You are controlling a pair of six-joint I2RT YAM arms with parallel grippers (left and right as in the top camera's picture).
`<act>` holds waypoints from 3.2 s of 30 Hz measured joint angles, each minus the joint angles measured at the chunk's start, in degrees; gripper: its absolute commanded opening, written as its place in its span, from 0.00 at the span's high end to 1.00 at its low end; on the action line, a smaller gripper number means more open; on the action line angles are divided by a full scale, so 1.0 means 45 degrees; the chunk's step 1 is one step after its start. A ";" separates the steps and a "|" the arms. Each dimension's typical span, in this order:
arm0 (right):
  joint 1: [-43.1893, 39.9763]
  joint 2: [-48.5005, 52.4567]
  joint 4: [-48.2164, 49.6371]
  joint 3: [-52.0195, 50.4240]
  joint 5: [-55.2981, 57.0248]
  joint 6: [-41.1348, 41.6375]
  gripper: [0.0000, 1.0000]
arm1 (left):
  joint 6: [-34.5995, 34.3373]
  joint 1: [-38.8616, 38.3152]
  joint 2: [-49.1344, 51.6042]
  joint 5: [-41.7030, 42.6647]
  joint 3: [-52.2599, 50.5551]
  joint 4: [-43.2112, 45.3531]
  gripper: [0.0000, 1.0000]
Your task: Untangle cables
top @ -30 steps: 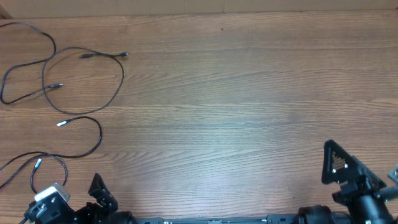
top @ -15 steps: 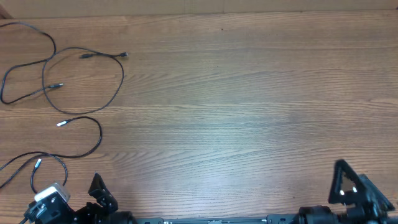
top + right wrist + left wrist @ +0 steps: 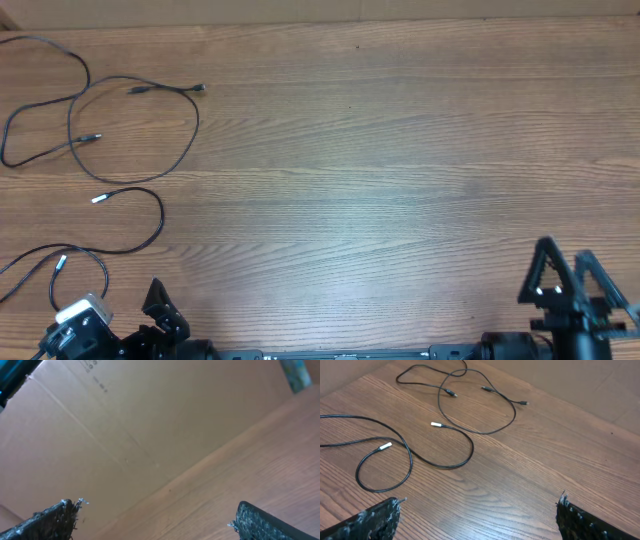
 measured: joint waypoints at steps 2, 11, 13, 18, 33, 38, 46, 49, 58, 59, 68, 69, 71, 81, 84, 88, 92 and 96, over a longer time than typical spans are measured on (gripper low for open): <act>0.0000 -0.0029 0.0612 -0.0670 -0.0267 -0.0053 0.00 | 0.0000 0.0000 0.0000 0.0005 0.0000 0.0005 0.01; 0.0000 -0.0029 0.1783 -0.2254 -0.1253 -0.0087 0.00 | 0.0000 0.0000 0.0000 0.0000 0.0000 0.0005 0.01; 0.0000 -0.0029 0.1996 -0.2409 -0.1418 -0.0087 0.00 | 0.0000 0.0000 0.0000 0.0005 0.0000 0.0000 0.00; 0.0000 -0.0029 0.2123 -0.2647 -0.1549 -0.0083 0.00 | 0.0000 0.0000 0.0000 0.0000 0.0000 0.0000 0.00; 0.0000 -0.0029 0.2244 -0.3254 -0.1724 -0.0087 0.00 | 0.0000 0.0000 0.0000 0.0000 0.0000 0.0000 0.01; 0.0000 -0.0029 0.2268 -0.3468 -0.1734 -0.0083 0.00 | 0.0000 0.0000 0.0000 0.0000 0.0000 0.0000 0.00; 0.0000 -0.0029 0.2268 -0.3483 -0.1783 -0.0083 0.00 | 0.0000 0.0000 0.0000 0.0000 0.0000 0.0000 0.00; 0.0000 -0.0029 0.2273 -0.3483 -0.1821 -0.0087 0.00 | 0.0000 0.0000 0.0000 0.0000 0.0000 0.0000 0.00; 0.0000 -0.0029 0.2268 -0.3483 -0.1569 -0.0306 0.00 | 0.0000 0.0000 0.0000 0.0000 0.0000 0.0000 0.01; 0.0000 -0.0029 0.2268 -0.3483 -0.1545 -0.0369 0.00 | 0.0000 0.0000 0.0000 0.0000 0.0000 0.0000 0.00; 0.0015 -0.0053 0.4129 -0.4609 -0.1530 -0.0733 0.00 | 0.0000 0.0000 0.0000 0.0000 0.0000 0.0005 0.00; 0.0044 -0.0053 0.4561 -0.4881 -0.1530 -0.0748 0.00 | 0.0000 0.0000 0.0000 0.0000 0.0000 0.0000 0.00; 0.0131 -0.0053 0.5382 -0.5455 -0.1535 -0.0782 0.00 | 0.0000 0.0000 0.0000 0.0000 0.0000 0.0000 0.00; 0.0185 -0.0053 0.6513 -0.6465 -0.1593 -0.0816 0.00 | 0.0000 0.0000 0.0000 0.0000 0.0000 0.0000 0.00; 0.0185 -0.0053 0.6737 -0.6465 -0.1588 -0.1005 0.00 | 0.0000 0.0000 0.0000 0.0000 0.0000 0.0000 0.01; 0.0185 -0.0053 0.7431 -0.6538 -0.1588 -0.1326 0.00 | 0.0000 0.0000 0.0000 0.0000 0.0000 0.0000 0.01; 0.0185 -0.0053 0.8179 -0.6858 -0.1593 -0.1515 0.00 | 0.0000 0.0000 0.0000 0.0000 0.0000 0.0000 0.01; 0.0185 -0.0053 0.8845 -0.7344 -0.1632 -0.1574 0.00 | 0.0000 0.0000 0.0000 0.0000 0.0000 0.0000 0.00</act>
